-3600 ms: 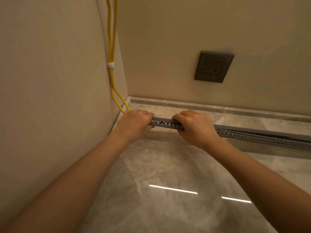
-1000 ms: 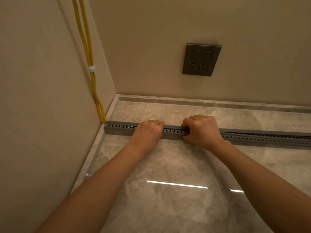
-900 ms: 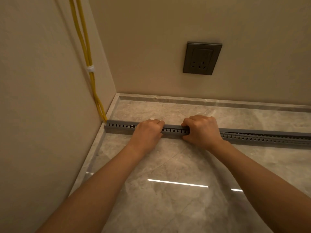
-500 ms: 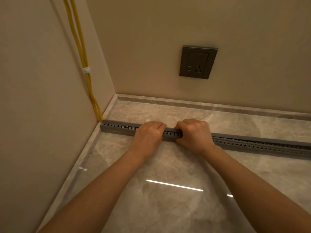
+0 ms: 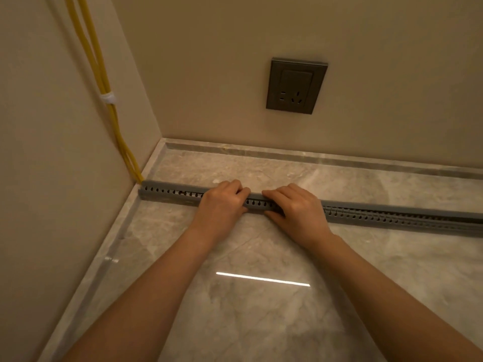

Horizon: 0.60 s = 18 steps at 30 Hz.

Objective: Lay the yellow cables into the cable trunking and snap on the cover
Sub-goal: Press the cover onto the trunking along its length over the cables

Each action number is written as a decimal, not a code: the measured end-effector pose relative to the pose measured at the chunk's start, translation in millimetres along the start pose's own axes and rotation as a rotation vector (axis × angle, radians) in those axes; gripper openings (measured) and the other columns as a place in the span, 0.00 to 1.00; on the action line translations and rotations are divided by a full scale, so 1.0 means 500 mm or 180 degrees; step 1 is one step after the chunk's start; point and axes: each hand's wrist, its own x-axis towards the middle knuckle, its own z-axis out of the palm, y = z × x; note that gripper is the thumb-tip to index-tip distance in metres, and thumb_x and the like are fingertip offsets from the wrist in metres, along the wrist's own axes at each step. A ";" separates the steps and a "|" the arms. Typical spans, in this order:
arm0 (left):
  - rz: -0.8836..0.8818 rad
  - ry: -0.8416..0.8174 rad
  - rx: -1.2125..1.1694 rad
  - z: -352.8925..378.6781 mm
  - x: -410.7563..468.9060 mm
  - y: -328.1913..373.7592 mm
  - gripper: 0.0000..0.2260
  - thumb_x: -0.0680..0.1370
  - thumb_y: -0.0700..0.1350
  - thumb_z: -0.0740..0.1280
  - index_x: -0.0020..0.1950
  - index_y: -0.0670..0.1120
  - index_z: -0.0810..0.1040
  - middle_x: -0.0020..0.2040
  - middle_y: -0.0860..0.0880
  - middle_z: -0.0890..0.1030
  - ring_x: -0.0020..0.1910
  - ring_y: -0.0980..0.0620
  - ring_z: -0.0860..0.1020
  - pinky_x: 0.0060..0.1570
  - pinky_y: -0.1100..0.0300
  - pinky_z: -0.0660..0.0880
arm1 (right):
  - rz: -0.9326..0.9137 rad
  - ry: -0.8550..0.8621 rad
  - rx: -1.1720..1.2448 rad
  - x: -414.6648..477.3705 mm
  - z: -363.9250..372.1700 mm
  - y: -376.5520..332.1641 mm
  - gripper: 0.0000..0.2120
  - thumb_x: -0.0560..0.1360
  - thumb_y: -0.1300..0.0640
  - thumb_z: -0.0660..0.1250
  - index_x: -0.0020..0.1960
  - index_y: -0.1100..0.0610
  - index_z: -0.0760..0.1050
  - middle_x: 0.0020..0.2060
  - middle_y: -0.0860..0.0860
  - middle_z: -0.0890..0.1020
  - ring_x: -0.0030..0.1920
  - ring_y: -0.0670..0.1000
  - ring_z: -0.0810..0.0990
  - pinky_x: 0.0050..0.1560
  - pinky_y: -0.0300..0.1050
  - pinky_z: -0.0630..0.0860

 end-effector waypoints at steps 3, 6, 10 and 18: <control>0.0133 -0.0053 -0.0030 0.002 0.006 -0.011 0.14 0.67 0.43 0.76 0.50 0.39 0.81 0.42 0.42 0.80 0.40 0.44 0.79 0.38 0.53 0.77 | 0.0111 0.0102 -0.0223 -0.027 -0.010 0.015 0.18 0.66 0.64 0.75 0.54 0.63 0.79 0.45 0.57 0.83 0.41 0.58 0.80 0.39 0.49 0.79; 0.0213 -0.0055 -0.0042 0.007 0.016 -0.022 0.14 0.70 0.44 0.73 0.53 0.40 0.80 0.45 0.42 0.80 0.44 0.43 0.78 0.42 0.52 0.76 | 0.0134 0.0170 -0.0456 -0.041 -0.022 0.028 0.16 0.67 0.64 0.74 0.54 0.64 0.79 0.45 0.58 0.83 0.40 0.58 0.80 0.38 0.50 0.78; 0.0253 -0.0072 -0.0061 0.013 0.024 -0.030 0.15 0.72 0.47 0.71 0.56 0.42 0.79 0.49 0.44 0.80 0.47 0.45 0.78 0.45 0.53 0.74 | 0.0195 0.0122 -0.0610 -0.030 -0.034 0.026 0.14 0.65 0.62 0.75 0.51 0.63 0.81 0.40 0.57 0.84 0.38 0.57 0.80 0.35 0.47 0.77; 0.0293 -0.0096 -0.0027 0.023 0.032 -0.043 0.16 0.75 0.50 0.67 0.60 0.45 0.77 0.53 0.47 0.79 0.51 0.48 0.76 0.49 0.54 0.73 | 0.0354 -0.0728 -0.0724 0.026 -0.065 0.032 0.09 0.65 0.58 0.73 0.45 0.57 0.82 0.33 0.54 0.82 0.33 0.57 0.79 0.30 0.43 0.70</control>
